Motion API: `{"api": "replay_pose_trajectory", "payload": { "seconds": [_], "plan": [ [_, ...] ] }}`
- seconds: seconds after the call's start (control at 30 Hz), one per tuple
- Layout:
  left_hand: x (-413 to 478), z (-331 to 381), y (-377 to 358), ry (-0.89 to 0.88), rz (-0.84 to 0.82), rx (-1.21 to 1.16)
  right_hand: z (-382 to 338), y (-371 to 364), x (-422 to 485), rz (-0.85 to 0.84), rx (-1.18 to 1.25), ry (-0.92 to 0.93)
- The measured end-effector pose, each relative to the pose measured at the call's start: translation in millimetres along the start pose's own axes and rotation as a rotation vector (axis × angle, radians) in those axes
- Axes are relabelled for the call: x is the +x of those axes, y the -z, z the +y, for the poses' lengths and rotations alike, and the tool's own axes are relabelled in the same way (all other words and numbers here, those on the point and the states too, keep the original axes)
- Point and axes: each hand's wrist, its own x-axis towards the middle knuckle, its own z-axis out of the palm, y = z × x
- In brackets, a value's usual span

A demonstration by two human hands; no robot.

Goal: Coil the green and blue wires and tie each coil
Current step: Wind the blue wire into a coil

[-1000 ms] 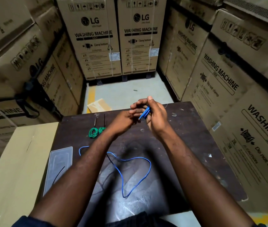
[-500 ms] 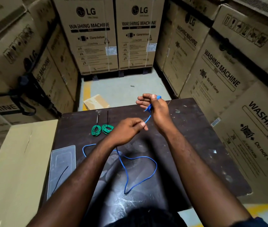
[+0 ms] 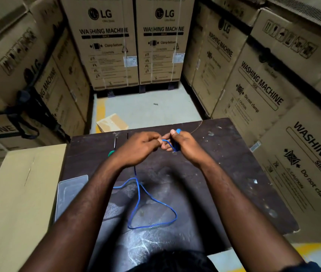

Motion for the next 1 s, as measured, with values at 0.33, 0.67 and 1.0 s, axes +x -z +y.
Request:
{"api": "replay_pose_trajectory", "payload": {
  "seconds": [0.33,0.67,1.0],
  "plan": [
    [21,-3,2,-0.007,0.261,0.059,-6,-4,-16,-0.199,-0.108,-0.234],
    [32,-47,-20,0.162,0.296,-0.100,2,-11,-20,-0.163,0.041,-0.154],
    [20,-58,-48,0.221,0.173,-0.240,-8,-13,-18,-0.043,0.282,-0.048]
  ]
}}
